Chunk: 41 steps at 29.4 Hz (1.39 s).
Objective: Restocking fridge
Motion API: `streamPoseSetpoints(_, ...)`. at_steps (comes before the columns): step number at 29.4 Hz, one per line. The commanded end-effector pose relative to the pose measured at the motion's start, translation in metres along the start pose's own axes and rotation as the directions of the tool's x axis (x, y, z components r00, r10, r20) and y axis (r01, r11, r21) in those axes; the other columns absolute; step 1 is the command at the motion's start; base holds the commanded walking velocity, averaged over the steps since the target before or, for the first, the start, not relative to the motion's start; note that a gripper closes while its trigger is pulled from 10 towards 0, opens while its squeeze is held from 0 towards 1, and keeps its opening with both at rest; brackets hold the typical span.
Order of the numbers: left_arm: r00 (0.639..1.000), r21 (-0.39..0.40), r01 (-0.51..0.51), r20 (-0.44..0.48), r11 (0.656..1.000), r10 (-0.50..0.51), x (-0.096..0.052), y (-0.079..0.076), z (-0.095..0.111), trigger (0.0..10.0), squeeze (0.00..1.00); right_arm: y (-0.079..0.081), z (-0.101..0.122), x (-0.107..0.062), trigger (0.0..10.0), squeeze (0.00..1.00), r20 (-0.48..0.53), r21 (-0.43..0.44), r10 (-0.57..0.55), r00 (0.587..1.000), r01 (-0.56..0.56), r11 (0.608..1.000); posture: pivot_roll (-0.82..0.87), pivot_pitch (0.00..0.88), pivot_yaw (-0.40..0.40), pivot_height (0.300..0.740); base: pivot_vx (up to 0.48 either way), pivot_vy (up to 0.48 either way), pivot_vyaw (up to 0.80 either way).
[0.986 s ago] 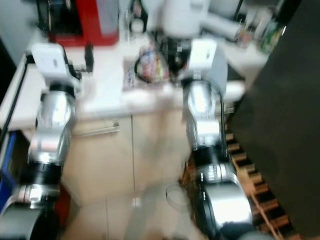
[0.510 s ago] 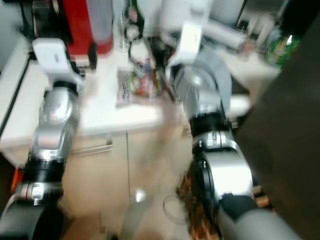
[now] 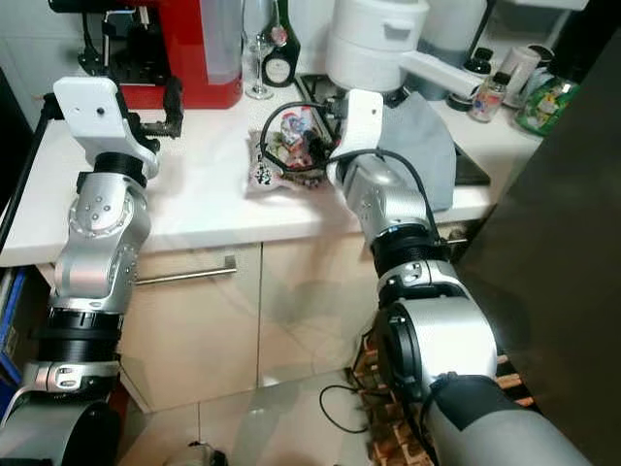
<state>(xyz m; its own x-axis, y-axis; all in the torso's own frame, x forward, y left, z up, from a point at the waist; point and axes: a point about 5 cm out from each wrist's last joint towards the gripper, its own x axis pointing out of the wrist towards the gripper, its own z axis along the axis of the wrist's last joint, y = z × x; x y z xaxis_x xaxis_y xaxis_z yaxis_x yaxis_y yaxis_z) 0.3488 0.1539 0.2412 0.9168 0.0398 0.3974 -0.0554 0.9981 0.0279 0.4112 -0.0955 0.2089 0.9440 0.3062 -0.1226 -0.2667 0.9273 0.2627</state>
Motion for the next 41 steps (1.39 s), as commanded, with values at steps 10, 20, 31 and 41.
streamPoseSetpoints(10, 0.999, 0.056, 0.026, -0.027, 0.998, -0.025, -0.005, -0.006, -0.003, 10.0, 0.0, -0.009, 0.01, 0.001, 10.0, 1.0, 0.041, 0.04, -0.016, 0.999, 0.014, 0.999, 0.04, 0.0, -0.074, 0.74, 0.0, 0.0, 0.0)
streamPoseSetpoints(20, 0.916, 0.075, 0.386, -0.155, 0.92, -0.371, -0.033, -0.027, -0.01, 10.0, 0.0, 0.003, 0.005, 0.007, 10.0, 1.0, -0.058, 0.005, 0.021, 0.998, -0.021, 1.0, 0.11, 0.0, -0.105, 0.74, 0.0, 0.0, 0.0)
streamPoseSetpoints(31, 0.773, 0.001, 0.592, -0.285, 0.806, -0.567, -0.061, -0.014, 0.007, 10.0, 0.0, 0.023, -0.004, 0.01, 10.0, 0.0, -0.15, -0.011, 0.096, 0.984, -0.099, 0.995, 0.15, 0.0, -0.115, 0.74, 0.0, 0.0, 0.0)
streamPoseSetpoints(41, 0.732, -0.026, 0.618, -0.346, 0.786, -0.587, -0.074, -0.012, 0.011, 10.0, 0.0, 0.018, -0.029, 0.007, 10.0, 0.0, -0.258, 0.089, 0.036, 0.965, -0.014, 0.996, 0.19, 0.016, -0.102, 0.74, 0.0, 0.0, 0.0)
